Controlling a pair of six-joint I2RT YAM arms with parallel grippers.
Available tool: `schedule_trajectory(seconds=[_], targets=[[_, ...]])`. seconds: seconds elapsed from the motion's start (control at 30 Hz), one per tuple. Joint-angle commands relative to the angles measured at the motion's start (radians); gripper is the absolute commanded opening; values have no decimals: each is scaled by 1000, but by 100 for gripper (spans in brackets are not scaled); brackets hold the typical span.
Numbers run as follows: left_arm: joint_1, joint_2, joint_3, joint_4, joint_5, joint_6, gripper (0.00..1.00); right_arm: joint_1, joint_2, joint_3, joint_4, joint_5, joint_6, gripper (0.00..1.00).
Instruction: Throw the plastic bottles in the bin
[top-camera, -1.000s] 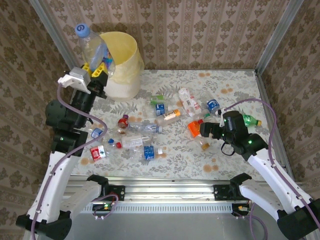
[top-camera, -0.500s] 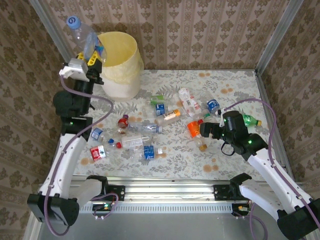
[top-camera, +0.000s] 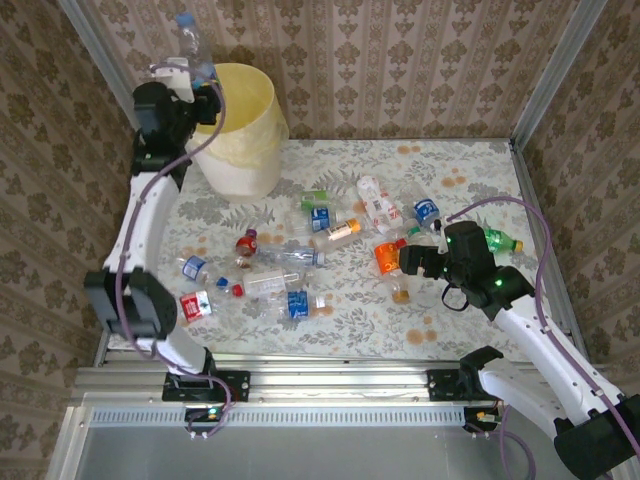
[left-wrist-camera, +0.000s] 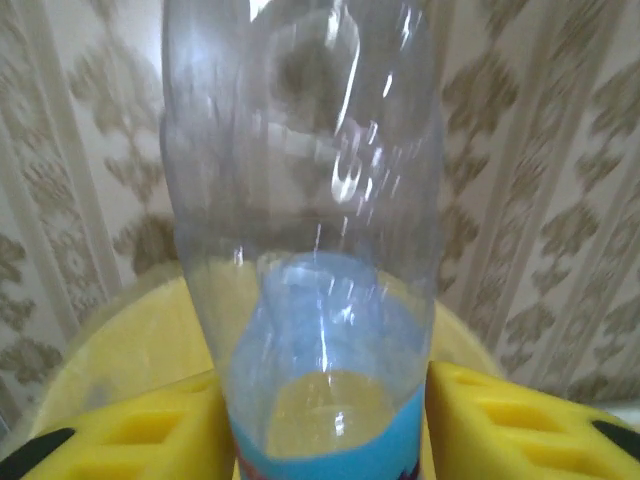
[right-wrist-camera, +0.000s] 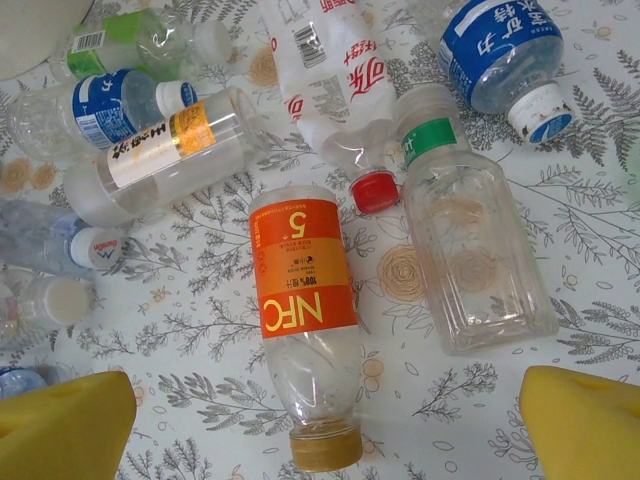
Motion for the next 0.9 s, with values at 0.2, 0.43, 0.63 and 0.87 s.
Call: schedule_trajectory(seconds=[0.2,0.43,0.63,0.87], targets=[[-36,18,155,-314,-47,-48,100,11,-40,-12,-41,-43,-3,100],[-111,-263,51,-299,-88,-18,100,11,-31,-35,-38,-54,10,100],[-129,-499,-101,-227,75,-57,100,10,75,-20,-63,-56,40,100],[-188,-711,-279,-245,159,-59,100,11,181,-20,-67,-84,73,100]])
